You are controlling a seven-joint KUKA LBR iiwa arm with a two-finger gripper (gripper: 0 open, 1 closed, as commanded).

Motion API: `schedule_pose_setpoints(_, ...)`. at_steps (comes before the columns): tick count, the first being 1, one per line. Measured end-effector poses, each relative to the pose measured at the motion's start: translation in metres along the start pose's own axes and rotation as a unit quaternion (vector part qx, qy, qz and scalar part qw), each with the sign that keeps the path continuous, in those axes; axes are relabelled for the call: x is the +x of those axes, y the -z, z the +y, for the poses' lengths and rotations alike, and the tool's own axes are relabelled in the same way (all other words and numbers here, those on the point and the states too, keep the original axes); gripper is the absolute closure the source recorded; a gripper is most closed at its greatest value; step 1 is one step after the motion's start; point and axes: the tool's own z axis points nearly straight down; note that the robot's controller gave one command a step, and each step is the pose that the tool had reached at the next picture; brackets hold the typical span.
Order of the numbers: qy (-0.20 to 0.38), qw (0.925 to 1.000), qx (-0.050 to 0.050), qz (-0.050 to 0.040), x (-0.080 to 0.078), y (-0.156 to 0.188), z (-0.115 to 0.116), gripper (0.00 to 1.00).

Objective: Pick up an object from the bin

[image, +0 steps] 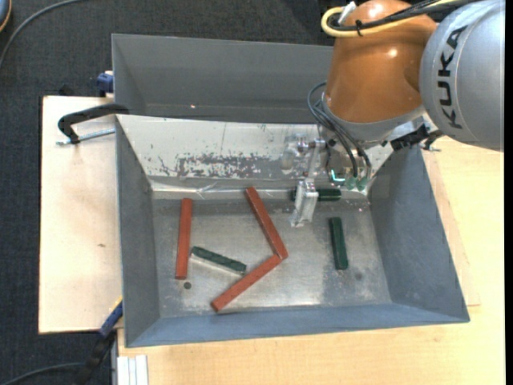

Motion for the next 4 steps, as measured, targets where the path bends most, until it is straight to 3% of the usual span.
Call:
schedule_pose_setpoints(1, 0.031, 0.9995, -0.001, -0.0061, -0.017, -0.177, 0.017, 0.0)
schedule_pose_setpoints(2, 0.208, 0.9781, -0.001, -0.0079, 0.014, -0.097, 0.061, 0.0)
schedule_pose_setpoints(3, 0.15, 0.9887, 0.0, 0.0015, 0.065, -0.18, 0.045, 0.0)
schedule_pose_setpoints(4, 0.15, 0.9887, 0.0, -0.0035, 0.062, -0.176, 0.046, 1.0)
